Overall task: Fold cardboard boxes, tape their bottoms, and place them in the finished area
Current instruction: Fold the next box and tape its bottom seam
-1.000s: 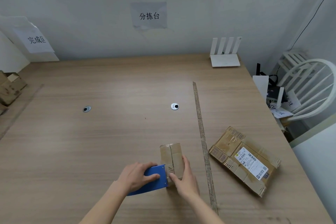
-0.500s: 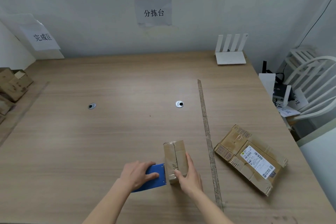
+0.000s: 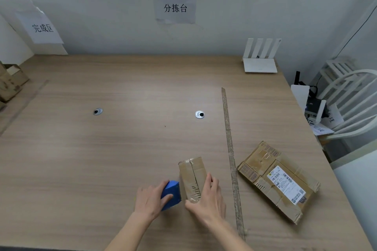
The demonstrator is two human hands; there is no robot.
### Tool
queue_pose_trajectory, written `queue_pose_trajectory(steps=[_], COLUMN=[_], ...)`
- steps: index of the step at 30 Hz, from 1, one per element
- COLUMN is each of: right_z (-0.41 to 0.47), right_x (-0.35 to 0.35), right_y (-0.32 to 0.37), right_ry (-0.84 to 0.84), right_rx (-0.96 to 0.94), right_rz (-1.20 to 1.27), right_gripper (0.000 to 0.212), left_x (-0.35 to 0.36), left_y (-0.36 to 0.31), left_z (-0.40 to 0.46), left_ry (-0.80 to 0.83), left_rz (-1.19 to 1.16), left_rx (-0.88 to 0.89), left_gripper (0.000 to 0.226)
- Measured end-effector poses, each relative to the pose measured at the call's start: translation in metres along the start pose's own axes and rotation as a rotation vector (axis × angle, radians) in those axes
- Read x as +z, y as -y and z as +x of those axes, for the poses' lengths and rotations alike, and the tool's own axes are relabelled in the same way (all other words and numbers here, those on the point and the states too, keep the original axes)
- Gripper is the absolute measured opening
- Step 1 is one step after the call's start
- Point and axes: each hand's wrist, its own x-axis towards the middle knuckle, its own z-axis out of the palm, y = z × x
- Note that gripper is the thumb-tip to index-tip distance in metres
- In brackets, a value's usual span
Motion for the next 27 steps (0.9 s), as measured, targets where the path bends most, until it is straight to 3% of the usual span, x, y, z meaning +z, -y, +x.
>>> queue_pose_trajectory(steps=[6, 10, 12, 14, 16, 19, 22, 27], right_z=[0.041, 0.065, 0.07, 0.067, 0.057, 0.032, 0.016, 0.021], right_x=[-0.051, -0.085, -0.092, -0.093, -0.087, -0.067, -0.048, -0.044], right_y=[-0.033, -0.045, -0.042, -0.038, -0.037, -0.05, -0.055, -0.045], right_ry=[0.056, 0.107, 0.093, 0.024, -0.107, -0.237, -0.025, 0.081], right_rx=[-0.235, -0.488, -0.582, -0.604, -0.54, -0.288, -0.161, -0.254], right_rz=[-0.292, -0.52, -0.599, -0.597, -0.474, -0.079, 0.225, 0.404], right_gripper=[0.12, 0.104, 0.095, 0.1, 0.099, 0.069, 0.066, 0.062], left_x=[0.023, 0.029, 0.022, 0.01, -0.002, -0.011, -0.011, -0.007], left_y=[0.03, 0.031, 0.02, 0.002, -0.019, -0.051, -0.077, -0.085], left_z=[-0.006, -0.009, -0.01, -0.007, -0.004, 0.003, 0.007, 0.008], left_ry=[0.07, 0.111, 0.003, -0.144, -0.131, -0.044, -0.051, -0.049], left_rz=[-0.033, -0.011, -0.065, -0.223, -0.382, -0.606, -0.78, -0.846], left_rx=[-0.083, -0.108, -0.099, -0.01, 0.147, 0.28, 0.271, 0.197], left_gripper=[0.062, 0.077, 0.086, 0.085, 0.079, 0.066, 0.054, 0.053])
